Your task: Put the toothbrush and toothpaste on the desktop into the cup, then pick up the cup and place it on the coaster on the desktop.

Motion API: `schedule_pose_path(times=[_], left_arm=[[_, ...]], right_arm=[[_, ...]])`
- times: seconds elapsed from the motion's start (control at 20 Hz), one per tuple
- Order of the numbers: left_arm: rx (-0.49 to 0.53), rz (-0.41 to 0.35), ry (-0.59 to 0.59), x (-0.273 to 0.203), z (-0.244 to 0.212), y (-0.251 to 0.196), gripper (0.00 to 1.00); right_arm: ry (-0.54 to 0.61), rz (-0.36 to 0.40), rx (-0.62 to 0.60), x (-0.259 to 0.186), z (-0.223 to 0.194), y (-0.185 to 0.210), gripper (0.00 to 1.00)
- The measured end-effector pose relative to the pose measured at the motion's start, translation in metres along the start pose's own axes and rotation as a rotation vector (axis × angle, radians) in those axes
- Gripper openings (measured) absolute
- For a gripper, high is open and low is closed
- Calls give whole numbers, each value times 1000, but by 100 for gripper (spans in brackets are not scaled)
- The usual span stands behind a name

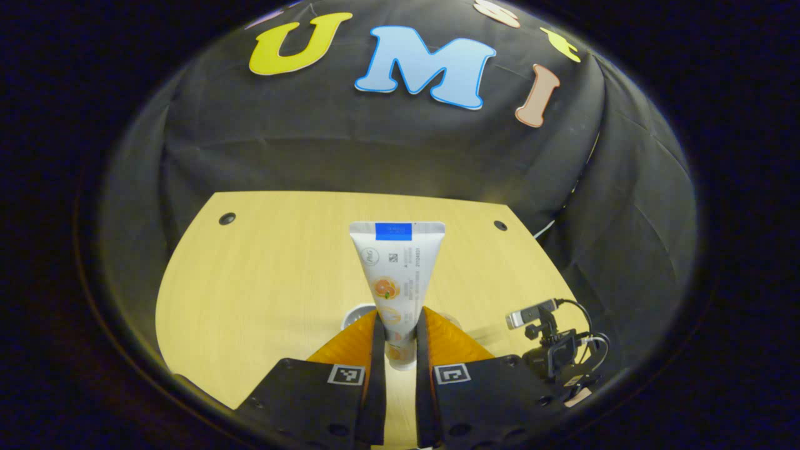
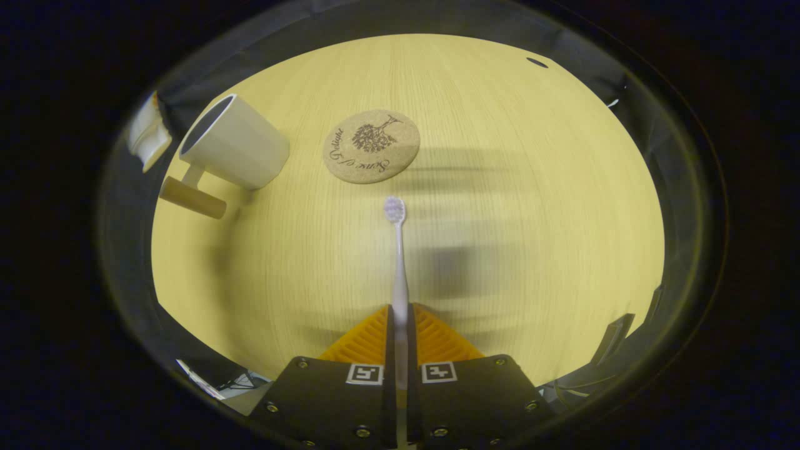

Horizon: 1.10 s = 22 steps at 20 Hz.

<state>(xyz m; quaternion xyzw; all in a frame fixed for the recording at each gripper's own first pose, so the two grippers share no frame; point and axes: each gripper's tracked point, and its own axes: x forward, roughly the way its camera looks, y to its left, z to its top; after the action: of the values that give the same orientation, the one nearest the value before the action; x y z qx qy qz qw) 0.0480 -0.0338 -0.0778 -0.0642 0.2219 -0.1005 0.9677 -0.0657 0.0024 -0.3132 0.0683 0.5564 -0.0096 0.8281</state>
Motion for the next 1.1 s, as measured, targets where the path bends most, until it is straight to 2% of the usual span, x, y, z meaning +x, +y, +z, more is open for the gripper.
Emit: schedule_pose_path(times=[0.2,0.35,0.7,1.1], left_arm=[[34,5,-48,20,22,11,27],[26,-16,-36,37,18,12,26],[76,11,27,63,-19,27,25],[62,22,119,81,-68,43,29]], right_arm=[[-4,3,11,0,0,0,8],[-5,5,17,0,0,0,8],[-1,22,50,0,2,-1,8],[-24,31,61,-1,7,0,8]])
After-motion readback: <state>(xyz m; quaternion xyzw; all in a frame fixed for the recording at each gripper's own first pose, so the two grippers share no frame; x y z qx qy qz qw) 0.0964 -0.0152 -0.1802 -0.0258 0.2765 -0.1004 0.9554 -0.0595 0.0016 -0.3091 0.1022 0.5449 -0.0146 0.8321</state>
